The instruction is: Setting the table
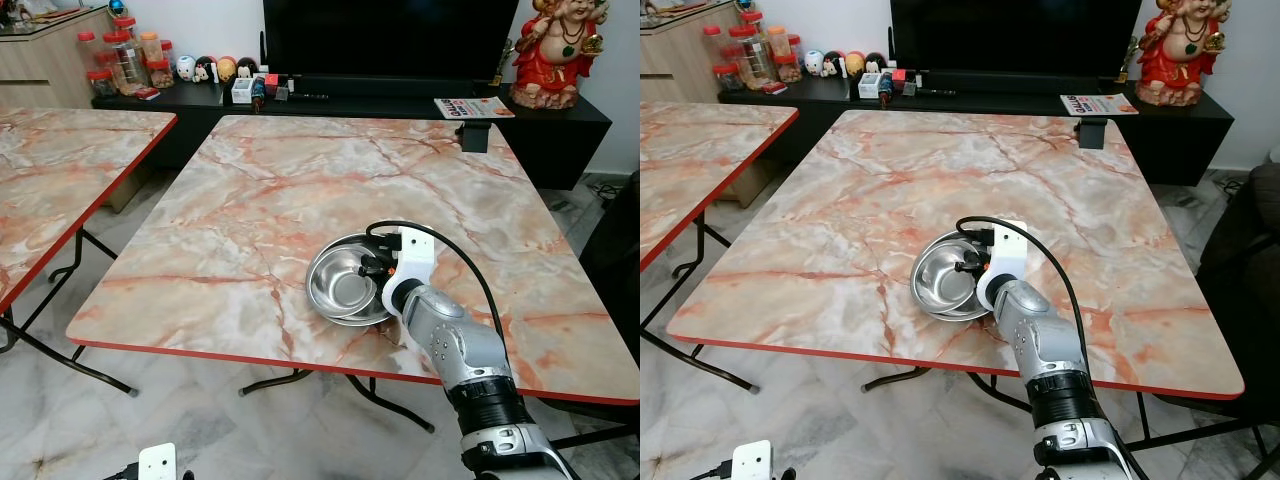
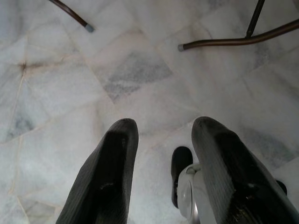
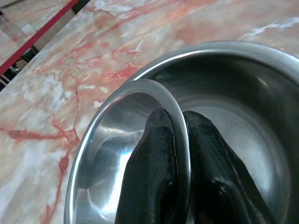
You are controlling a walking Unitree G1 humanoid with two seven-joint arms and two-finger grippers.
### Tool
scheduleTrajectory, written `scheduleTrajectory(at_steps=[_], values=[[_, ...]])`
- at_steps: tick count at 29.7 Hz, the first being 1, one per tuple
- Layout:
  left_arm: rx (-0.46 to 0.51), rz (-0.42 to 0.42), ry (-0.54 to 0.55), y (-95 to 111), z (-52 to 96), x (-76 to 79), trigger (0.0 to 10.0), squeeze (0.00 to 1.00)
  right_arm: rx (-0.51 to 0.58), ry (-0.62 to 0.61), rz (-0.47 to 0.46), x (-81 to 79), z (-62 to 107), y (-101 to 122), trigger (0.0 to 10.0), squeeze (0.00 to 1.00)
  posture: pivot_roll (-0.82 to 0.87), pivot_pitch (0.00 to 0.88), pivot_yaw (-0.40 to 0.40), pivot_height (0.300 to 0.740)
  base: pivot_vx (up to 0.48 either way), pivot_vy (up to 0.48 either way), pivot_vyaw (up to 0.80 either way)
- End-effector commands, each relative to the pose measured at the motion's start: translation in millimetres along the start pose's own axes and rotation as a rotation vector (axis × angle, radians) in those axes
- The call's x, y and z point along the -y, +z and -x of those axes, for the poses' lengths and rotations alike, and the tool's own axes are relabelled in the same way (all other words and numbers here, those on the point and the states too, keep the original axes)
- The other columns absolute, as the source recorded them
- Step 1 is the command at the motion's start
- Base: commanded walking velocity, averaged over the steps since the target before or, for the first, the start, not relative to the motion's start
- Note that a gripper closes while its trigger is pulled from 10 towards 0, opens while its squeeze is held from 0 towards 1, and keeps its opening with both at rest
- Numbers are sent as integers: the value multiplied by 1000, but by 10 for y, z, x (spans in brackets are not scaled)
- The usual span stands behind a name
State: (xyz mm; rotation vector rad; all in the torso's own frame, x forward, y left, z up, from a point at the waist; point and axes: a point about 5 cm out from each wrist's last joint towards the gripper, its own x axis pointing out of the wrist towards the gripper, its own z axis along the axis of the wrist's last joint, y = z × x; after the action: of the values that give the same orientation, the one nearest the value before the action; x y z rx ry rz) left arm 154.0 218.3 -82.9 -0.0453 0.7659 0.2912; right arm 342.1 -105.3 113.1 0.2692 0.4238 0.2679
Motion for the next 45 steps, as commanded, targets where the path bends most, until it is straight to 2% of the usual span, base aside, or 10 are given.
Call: scheduleTrajectory(at_steps=[1,6,10,15,18,23,43,44,45], values=[[31,5,4,86,-27,-39,10000,0,27,16,-30,-43,-8,92,10000,0,8,0,28,732,0,0,0],[40,10,4,111,-35,-52,10000,0,85,59,-105,-123,-4,223,10000,0,9,0,28,732,0,0,0],[41,13,4,113,-35,-55,10000,0,109,84,-118,-157,-1,293,10000,0,10,0,27,732,0,0,0],[42,17,3,110,-33,-56,10000,0,105,59,-91,-128,1,307,10000,0,12,0,25,732,0,0,0],[39,18,-2,104,-31,-50,10000,0,97,17,-47,-48,4,312,10000,0,9,0,26,732,0,0,0],[38,18,-4,101,-31,-50,10000,0,98,-11,-36,17,10,323,10000,0,8,0,28,732,0,0,0],[33,10,-13,104,-34,-53,10000,0,56,-51,17,88,-2,202,10000,0,10,0,35,732,0,0,0],[33,10,-13,102,-34,-53,10000,0,57,-50,20,84,-2,204,10000,161,10,0,36,732,0,0,0],[33,10,-13,102,-34,-53,10000,0,57,-50,20,84,-2,204,10000,161,10,0,36,732,0,0,0]])
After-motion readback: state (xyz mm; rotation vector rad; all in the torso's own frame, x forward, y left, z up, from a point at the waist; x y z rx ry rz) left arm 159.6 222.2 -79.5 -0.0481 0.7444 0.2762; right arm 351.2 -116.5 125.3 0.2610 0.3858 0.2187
